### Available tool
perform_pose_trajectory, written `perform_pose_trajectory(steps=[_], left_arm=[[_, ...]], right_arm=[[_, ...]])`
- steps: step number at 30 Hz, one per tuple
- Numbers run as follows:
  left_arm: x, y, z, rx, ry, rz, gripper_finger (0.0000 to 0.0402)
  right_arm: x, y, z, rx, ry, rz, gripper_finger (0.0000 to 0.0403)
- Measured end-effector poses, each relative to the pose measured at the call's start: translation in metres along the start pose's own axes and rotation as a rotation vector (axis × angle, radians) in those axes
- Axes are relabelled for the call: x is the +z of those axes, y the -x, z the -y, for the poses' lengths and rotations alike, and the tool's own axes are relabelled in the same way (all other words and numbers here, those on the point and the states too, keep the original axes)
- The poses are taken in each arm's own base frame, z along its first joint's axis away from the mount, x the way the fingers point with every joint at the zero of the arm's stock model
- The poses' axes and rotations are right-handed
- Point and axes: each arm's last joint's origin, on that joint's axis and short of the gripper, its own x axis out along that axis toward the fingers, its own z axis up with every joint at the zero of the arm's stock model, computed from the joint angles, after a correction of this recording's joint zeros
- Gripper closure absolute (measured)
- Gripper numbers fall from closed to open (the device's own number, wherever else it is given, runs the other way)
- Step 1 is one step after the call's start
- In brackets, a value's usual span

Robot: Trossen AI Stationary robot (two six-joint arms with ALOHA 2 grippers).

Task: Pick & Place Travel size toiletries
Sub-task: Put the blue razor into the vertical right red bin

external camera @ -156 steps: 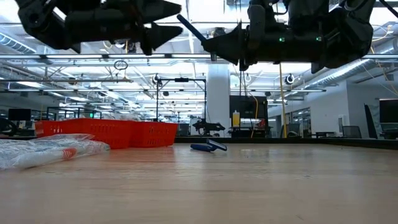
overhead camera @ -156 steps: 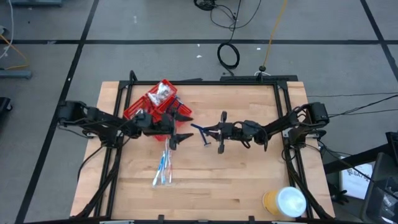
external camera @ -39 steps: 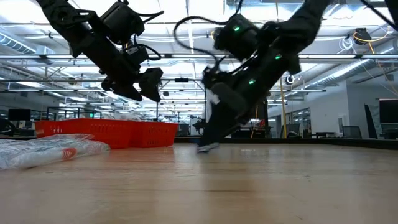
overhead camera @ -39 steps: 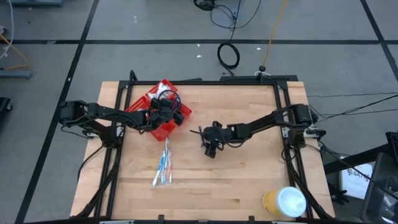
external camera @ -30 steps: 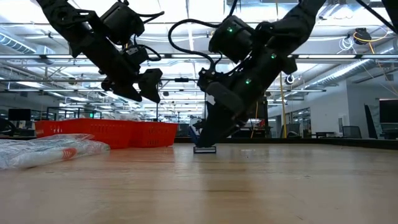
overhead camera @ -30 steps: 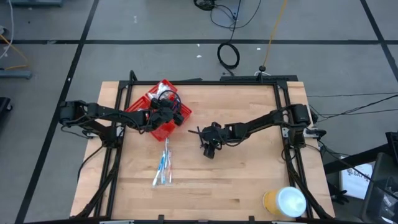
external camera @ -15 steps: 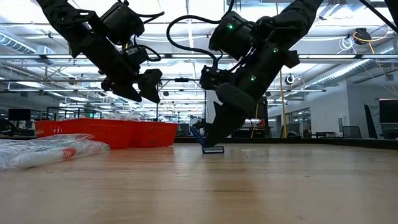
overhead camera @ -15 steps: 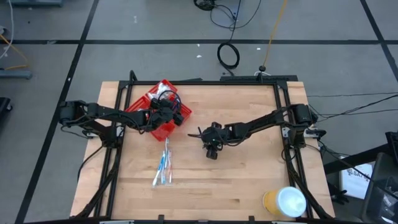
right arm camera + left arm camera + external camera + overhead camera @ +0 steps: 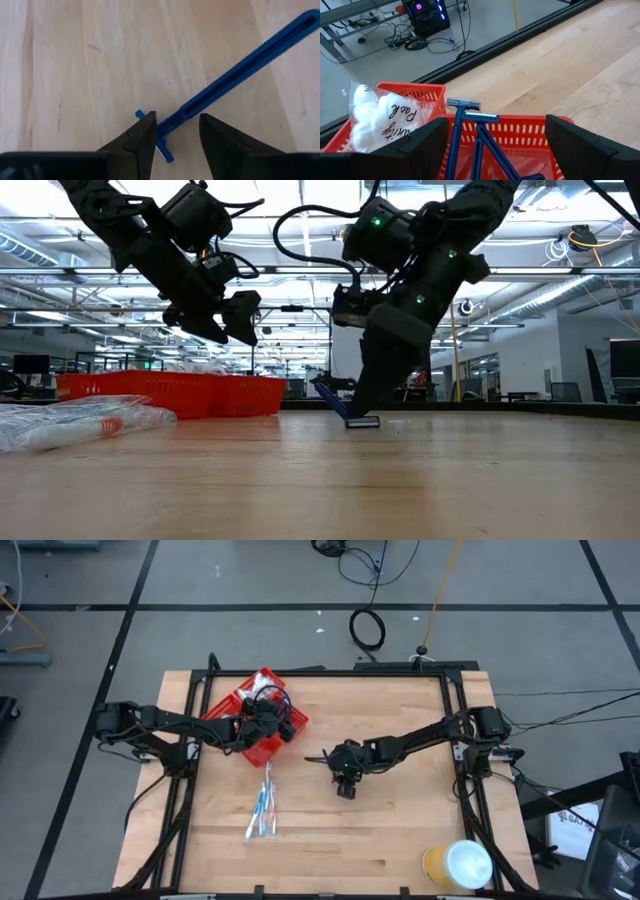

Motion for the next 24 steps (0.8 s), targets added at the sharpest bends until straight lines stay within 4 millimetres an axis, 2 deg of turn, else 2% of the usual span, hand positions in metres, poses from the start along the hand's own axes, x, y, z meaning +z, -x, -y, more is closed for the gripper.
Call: perform_pose_trajectory(steps=[9, 17, 24], left_arm=[[0.0, 0.0, 0.0, 0.0, 0.0, 0.0, 0.0078], [0.0, 0.0, 0.0, 0.001, 0.001, -0.003, 0.0078], [-0.001, 0.0, -0.001, 0.003, 0.0, -0.009, 0.0078]], right_arm=[[-0.011, 0.01, -0.009, -0.004, 0.052, -0.107, 0.0279], [-0.01, 0.022, -0.01, -0.025, 0.034, -0.092, 0.0282], [-0.006, 0.032, -0.022, 0.0, 0.064, -0.027, 0.0285]])
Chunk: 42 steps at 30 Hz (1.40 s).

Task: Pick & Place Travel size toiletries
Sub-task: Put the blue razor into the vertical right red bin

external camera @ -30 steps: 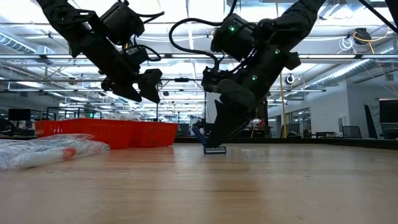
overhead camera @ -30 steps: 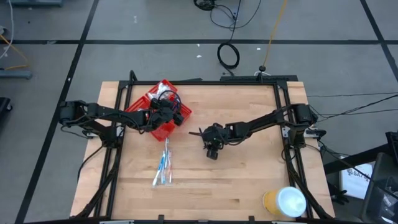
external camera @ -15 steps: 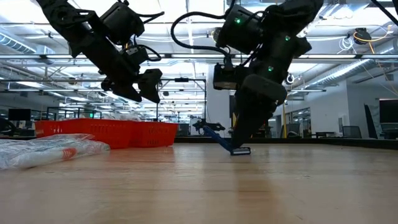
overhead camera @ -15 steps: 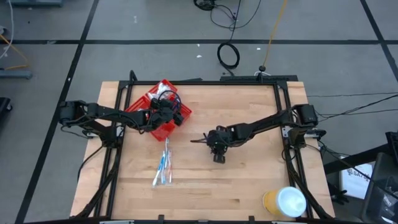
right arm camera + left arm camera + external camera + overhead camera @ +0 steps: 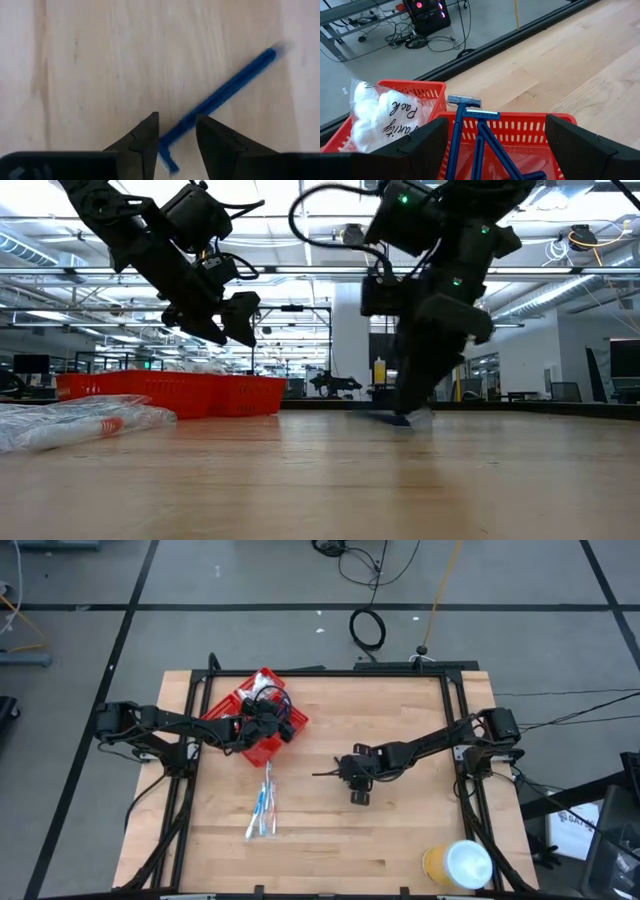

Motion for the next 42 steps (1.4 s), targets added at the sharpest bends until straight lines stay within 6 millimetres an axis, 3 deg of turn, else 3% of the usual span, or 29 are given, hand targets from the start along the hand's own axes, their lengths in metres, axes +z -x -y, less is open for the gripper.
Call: perform_pose_trajectory(steps=[10, 17, 27, 32, 37, 42], left_arm=[[0.0, 0.0, 0.0, 0.001, 0.015, -0.002, 0.0078], [0.0, 0.0, 0.0, 0.001, 0.017, -0.002, 0.0078], [0.0, 0.0, 0.0, 0.001, 0.028, -0.002, 0.0078], [0.0, 0.0, 0.0, 0.001, 0.028, -0.002, 0.0078], [0.0, 0.0, 0.0, 0.001, 0.028, -0.002, 0.0078], [0.0, 0.0, 0.0, 0.001, 0.028, -0.002, 0.0078]], right_arm=[[0.003, 0.002, 0.002, -0.117, -0.168, 0.061, 0.0274], [-0.003, -0.003, 0.002, -0.104, -0.235, 0.09, 0.0259], [-0.016, -0.01, 0.001, -0.048, -0.266, 0.071, 0.0248], [-0.017, -0.011, -0.004, -0.043, -0.18, 0.075, 0.0248], [-0.021, -0.023, -0.006, -0.053, -0.13, 0.037, 0.027], [-0.023, -0.029, 0.0, -0.052, -0.107, 0.0, 0.0317]])
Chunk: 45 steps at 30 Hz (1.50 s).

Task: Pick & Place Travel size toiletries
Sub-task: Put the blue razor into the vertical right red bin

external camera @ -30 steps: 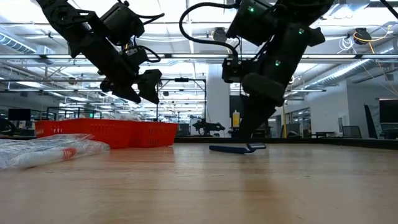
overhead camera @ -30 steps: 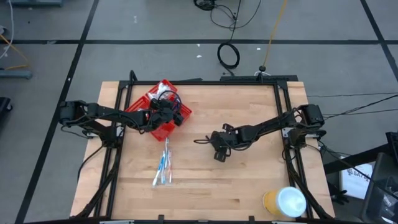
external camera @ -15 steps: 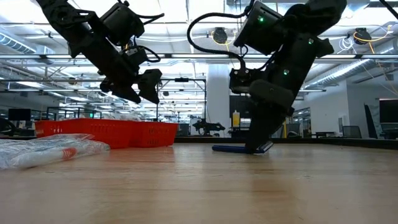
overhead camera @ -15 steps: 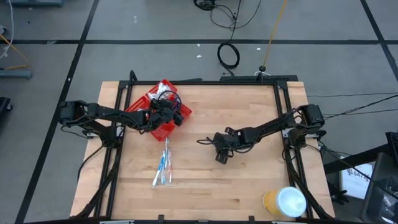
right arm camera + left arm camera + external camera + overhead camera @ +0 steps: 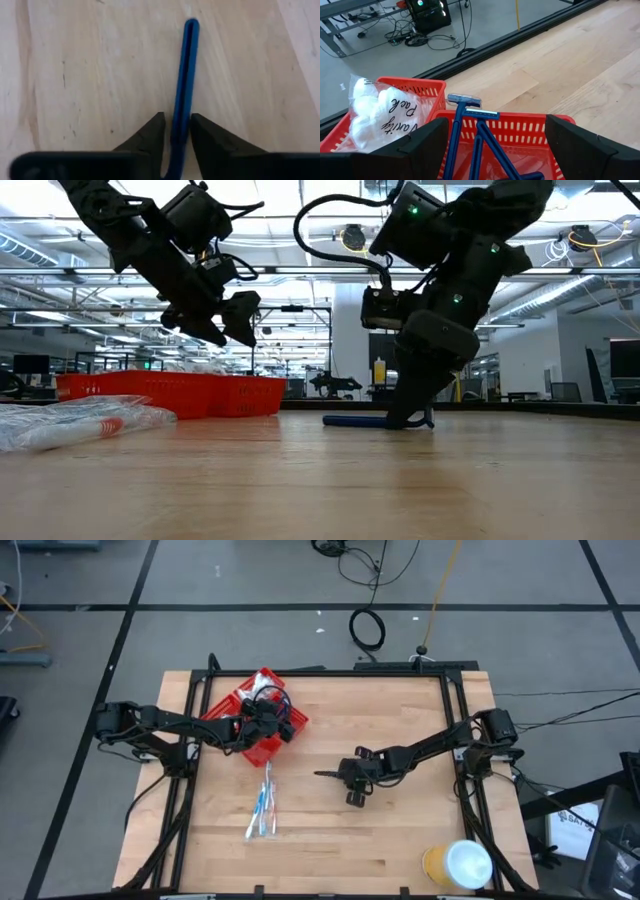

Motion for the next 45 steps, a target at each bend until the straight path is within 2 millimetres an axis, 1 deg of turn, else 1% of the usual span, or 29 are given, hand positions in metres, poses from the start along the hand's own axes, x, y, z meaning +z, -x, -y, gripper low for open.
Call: perform_pose_trajectory(steps=[5, 8, 12, 14, 15, 18, 21, 24, 27, 30, 32, 34, 36, 38, 41, 45], left_arm=[[0.0, 0.0, 0.0, 0.0, 0.006, 0.0, 0.0078], [0.0, 0.0, 0.001, -0.018, 0.012, -0.008, 0.0078], [0.0, 0.0, 0.001, -0.039, 0.013, -0.018, 0.0078], [0.0, 0.0, 0.001, -0.039, 0.013, -0.018, 0.0078], [0.0, 0.0, 0.001, -0.04, 0.01, -0.018, 0.0078], [0.0, 0.0, 0.001, -0.04, -0.022, -0.018, 0.0078], [0.0, 0.0, 0.001, -0.043, -0.031, -0.017, 0.0078], [0.001, 0.0, 0.003, -0.068, -0.04, -0.011, 0.0078], [0.003, 0.002, 0.007, -0.118, -0.073, 0.004, 0.0078], [0.005, 0.005, 0.011, -0.149, -0.089, 0.039, 0.0078], [0.007, 0.007, 0.015, -0.186, -0.101, 0.06, 0.0078], [0.011, 0.009, 0.019, -0.254, -0.097, 0.09, 0.0078], [0.016, 0.012, 0.024, -0.353, -0.078, 0.132, 0.0078], [0.021, 0.014, 0.03, -0.464, -0.059, 0.18, 0.0078], [0.027, 0.016, 0.04, -0.609, -0.02, 0.255, 0.0078], [0.025, 0.017, 0.051, -0.697, 0.011, 0.308, 0.0078]], right_arm=[[0.001, -0.001, 0.003, 0.004, 0.074, -0.002, 0.0381], [0.005, -0.002, 0.005, 0.007, 0.1, 0.042, 0.0382], [0.018, 0.001, 0.005, 0.008, 0.165, 0.175, 0.0382], [0.023, 0.006, 0.008, -0.057, 0.202, 0.243, 0.0382], [0.03, 0.01, 0.01, -0.091, 0.204, 0.297, 0.0382], [0.044, 0.026, 0.024, -0.246, 0.161, 0.404, 0.0382], [0.052, 0.034, 0.038, -0.373, 0.096, 0.483, 0.0382], [0.059, 0.04, 0.045, -0.378, 0.032, 0.626, 0.0382], [0.053, 0.039, 0.051, -0.367, -0.017, 0.744, 0.0382], [0.039, 0.037, 0.057, -0.351, -0.079, 0.844, 0.0382], [0.027, 0.037, 0.061, -0.335, -0.117, 0.907, 0.0382], [0.015, 0.038, 0.063, -0.315, -0.138, 0.974, 0.0382], [0.009, 0.043, 0.063, -0.245, -0.133, 1.057, 0.0382], [0.005, 0.047, 0.062, -0.174, -0.115, 1.115, 0.0382], [0.006, 0.051, 0.06, -0.09, -0.106, 1.168, 0.0381], [0.009, 0.053, 0.057, -0.024, -0.077, 1.184, 0.0382]])
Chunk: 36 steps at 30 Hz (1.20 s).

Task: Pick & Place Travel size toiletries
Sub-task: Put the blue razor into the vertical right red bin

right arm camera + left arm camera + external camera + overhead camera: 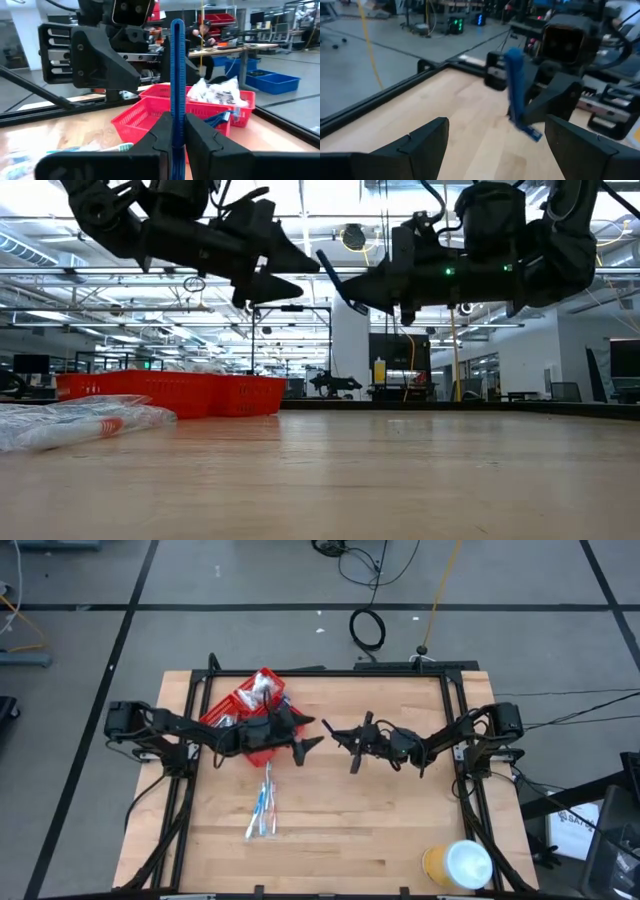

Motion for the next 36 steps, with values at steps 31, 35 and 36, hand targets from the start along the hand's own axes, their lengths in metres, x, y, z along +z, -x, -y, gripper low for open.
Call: perform_pose_trajectory(steps=[31, 35, 36], left_arm=[[0.0, -0.002, 0.014, -0.085, -0.039, 0.077, 0.0255], [0.0, -0.002, 0.016, -0.135, -0.053, 0.069, 0.0346], [0.0, -0.002, 0.016, -0.147, -0.059, 0.068, 0.0368]], right_arm=[[0.007, -0.018, -0.02, 0.132, 0.047, -0.062, 0.0382], [0.007, -0.018, -0.02, 0.132, 0.049, -0.062, 0.0382], [0.007, -0.018, -0.02, 0.132, 0.053, -0.062, 0.038]])
